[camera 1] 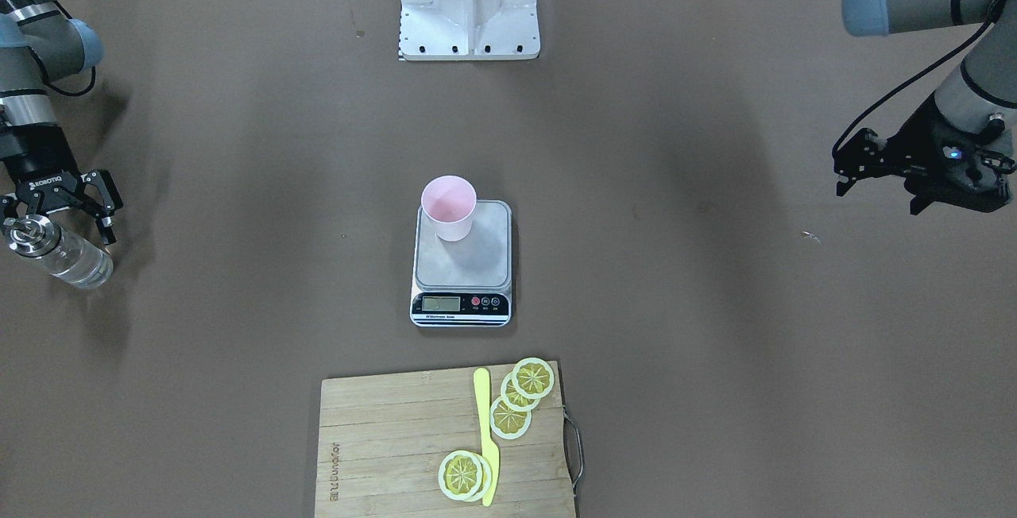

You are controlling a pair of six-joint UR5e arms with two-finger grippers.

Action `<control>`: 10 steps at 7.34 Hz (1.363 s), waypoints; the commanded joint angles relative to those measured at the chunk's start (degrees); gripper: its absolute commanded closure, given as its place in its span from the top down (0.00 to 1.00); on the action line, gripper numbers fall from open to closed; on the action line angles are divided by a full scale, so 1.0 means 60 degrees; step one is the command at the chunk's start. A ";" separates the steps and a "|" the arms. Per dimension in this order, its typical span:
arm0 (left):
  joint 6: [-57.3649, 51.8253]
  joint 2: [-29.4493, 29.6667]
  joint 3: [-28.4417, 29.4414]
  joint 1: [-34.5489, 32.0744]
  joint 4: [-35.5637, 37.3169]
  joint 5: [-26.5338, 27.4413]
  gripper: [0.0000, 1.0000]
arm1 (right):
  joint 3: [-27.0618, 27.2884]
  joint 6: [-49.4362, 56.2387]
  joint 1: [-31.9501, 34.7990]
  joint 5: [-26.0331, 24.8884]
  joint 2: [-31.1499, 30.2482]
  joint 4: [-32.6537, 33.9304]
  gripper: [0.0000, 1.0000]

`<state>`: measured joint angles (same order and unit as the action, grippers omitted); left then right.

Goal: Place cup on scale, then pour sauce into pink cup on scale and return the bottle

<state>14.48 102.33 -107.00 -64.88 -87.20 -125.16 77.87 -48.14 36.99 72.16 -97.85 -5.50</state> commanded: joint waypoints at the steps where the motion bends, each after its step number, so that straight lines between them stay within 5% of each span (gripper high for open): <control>1: -0.0011 -0.0005 0.0036 -0.0012 -0.0013 0.0000 0.97 | -0.0029 0.0098 0.0032 0.0029 0.0005 -0.0035 0.88; 10: -0.0275 -0.0049 0.0051 -0.0085 -0.0013 0.0000 0.97 | -0.0614 0.0230 0.0559 0.0148 0.0267 -0.0138 0.83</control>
<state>12.83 102.04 -106.76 -65.36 -87.28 -125.16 74.97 -46.57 40.36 73.87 -97.18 -6.39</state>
